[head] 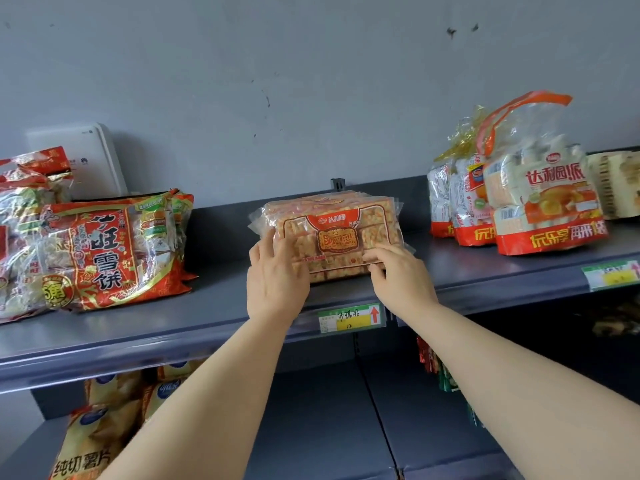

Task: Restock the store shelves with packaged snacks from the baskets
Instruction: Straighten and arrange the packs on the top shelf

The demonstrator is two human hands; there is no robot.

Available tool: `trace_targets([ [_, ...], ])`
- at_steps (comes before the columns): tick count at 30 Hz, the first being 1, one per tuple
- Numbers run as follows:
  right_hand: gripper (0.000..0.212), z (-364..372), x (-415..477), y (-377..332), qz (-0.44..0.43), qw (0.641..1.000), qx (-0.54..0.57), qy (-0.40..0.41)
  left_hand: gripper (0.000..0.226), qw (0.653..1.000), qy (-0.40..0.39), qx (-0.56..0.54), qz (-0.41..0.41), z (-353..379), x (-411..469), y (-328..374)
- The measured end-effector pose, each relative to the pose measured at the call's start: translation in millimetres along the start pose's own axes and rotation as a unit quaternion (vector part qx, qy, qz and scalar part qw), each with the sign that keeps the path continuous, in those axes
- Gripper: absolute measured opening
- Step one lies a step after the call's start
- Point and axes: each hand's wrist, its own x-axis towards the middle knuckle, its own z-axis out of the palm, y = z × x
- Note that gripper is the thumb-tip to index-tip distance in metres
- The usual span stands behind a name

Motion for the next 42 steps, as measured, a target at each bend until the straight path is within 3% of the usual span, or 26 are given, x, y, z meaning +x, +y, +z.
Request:
trace_targets([
  [3, 0.026, -15.3, -13.8, -2.6, 0.004, 0.999, -0.023, 0.032, 0.031, 0.997, -0.012, -0.024, 0.071, -8.5, -4.4, 2.4],
  [9, 0.03, -56.4, -62.8, -9.7, 0.101, 0.992, -0.07, -0.041, 0.02, 0.979, -0.071, -0.067, 0.179, -25.9, -39.2, 23.9],
  [23, 0.029, -176.7, -171.0, -9.1, 0.235, 0.96, -0.151, -0.021, 0.024, 0.91, -0.318, -0.035, 0.262, -64.1, -117.0, 109.9],
  [32, 0.027, -242.1, -201.3, 26.6, 0.265, 0.955, -0.135, -0.009, 0.03, 0.914, -0.294, -0.047, 0.274, -56.6, -136.3, 194.7],
  [42, 0.028, -338.7, -202.4, 132.1, 0.219, 0.97, -0.099, -0.03, 0.031, 0.93, -0.288, -0.033, 0.225, -15.0, -158.5, 344.3],
])
